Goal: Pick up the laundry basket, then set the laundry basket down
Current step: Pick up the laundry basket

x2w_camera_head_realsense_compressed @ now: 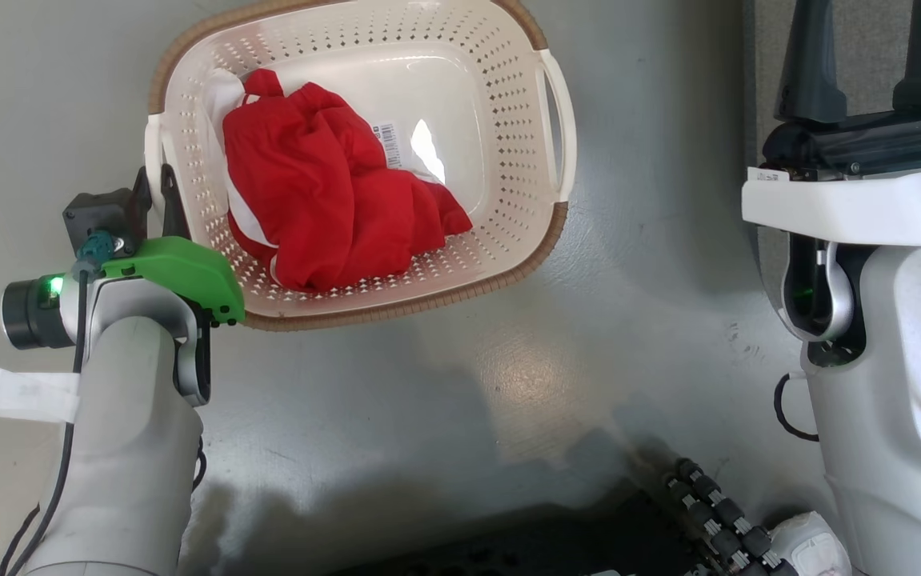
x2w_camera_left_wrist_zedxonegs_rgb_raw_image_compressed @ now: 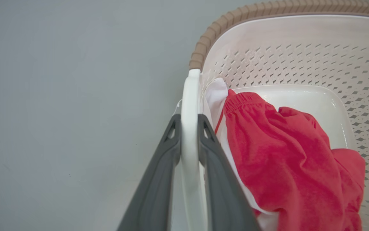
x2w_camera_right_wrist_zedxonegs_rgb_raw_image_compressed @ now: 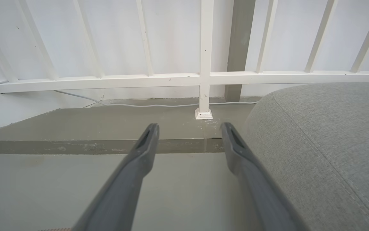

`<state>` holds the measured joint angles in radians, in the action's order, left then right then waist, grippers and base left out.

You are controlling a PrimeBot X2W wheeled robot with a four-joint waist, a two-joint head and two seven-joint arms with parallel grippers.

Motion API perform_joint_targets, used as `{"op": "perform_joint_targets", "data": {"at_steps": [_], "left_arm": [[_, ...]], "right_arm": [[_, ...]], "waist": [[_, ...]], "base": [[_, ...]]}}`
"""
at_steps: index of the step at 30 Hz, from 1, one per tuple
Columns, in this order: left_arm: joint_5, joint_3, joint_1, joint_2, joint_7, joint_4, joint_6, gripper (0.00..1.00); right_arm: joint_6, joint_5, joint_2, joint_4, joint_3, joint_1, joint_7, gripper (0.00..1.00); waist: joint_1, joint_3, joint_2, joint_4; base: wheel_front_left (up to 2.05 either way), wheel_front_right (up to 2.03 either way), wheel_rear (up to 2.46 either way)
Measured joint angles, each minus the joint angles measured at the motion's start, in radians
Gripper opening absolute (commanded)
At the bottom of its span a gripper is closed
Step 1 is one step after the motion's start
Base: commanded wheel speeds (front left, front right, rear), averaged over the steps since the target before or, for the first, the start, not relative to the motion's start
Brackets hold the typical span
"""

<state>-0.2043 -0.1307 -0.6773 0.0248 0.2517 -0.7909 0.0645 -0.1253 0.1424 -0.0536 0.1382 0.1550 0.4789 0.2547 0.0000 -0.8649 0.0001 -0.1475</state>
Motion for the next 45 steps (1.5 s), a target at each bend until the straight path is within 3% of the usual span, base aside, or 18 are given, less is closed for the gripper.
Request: {"op": "perform_joint_targets", "data": {"at_steps": [11,13,14,16,17,18,19,33,45], "left_arm": [[-0.002,-0.011,0.0,0.0,0.0,-0.011,-0.01,0.0],[-0.002,-0.011,0.0,0.0,0.0,-0.012,-0.01,0.21],[-0.002,-0.011,0.0,0.0,0.0,-0.013,-0.01,0.44],[-0.004,-0.011,0.0,0.0,0.0,-0.015,-0.01,0.57],[-0.004,-0.011,0.0,0.0,0.0,-0.016,-0.01,0.77],[-0.005,-0.01,0.0,0.0,0.0,-0.017,-0.01,0.83],[-0.008,-0.009,0.0,0.0,0.0,-0.018,-0.01,0.98],[-0.012,-0.005,-0.005,0.0,0.0,0.035,-0.011,1.0],[-0.002,0.0,-0.003,-0.001,0.0,0.218,-0.012,1.0]], "right_arm": [[0.0,0.01,0.0,-0.001,0.001,0.0,0.0,1.0],[0.0,0.01,0.0,-0.001,0.001,0.0,0.0,1.0],[0.0,0.01,0.0,-0.001,0.0,0.0,0.0,1.0],[0.0,0.011,0.0,-0.001,0.0,0.0,0.0,1.0],[0.0,0.011,0.0,-0.001,0.0,0.0,0.0,1.0],[0.0,0.011,0.0,-0.001,0.0,0.0,0.0,1.0],[0.0,0.011,0.0,-0.001,0.0,0.0,0.0,1.0],[0.0,0.011,0.0,-0.016,-0.015,0.0,0.0,1.0],[0.0,-0.011,0.0,-0.062,-0.023,-0.02,0.0,1.0]], "waist": [[0.0,0.001,0.0,-0.008],[0.0,0.001,0.0,-0.008],[0.0,0.001,-0.0001,-0.008],[0.0,0.001,0.0,-0.009],[0.0,0.002,0.0,-0.009],[0.0,0.002,0.0,-0.009],[0.0,0.002,0.0,-0.008],[0.0,0.029,0.0,0.002],[0.0,0.102,0.0,0.027]], "base": [[0.0,0.0,0.0],[0.0,0.0,0.0],[0.0,0.0,0.0],[0.0,0.0,0.0],[0.0,0.0,0.0],[0.0,0.0,0.0],[0.0,0.0,0.0],[0.0,0.0,0.0],[0.0,0.0,0.0]]}}
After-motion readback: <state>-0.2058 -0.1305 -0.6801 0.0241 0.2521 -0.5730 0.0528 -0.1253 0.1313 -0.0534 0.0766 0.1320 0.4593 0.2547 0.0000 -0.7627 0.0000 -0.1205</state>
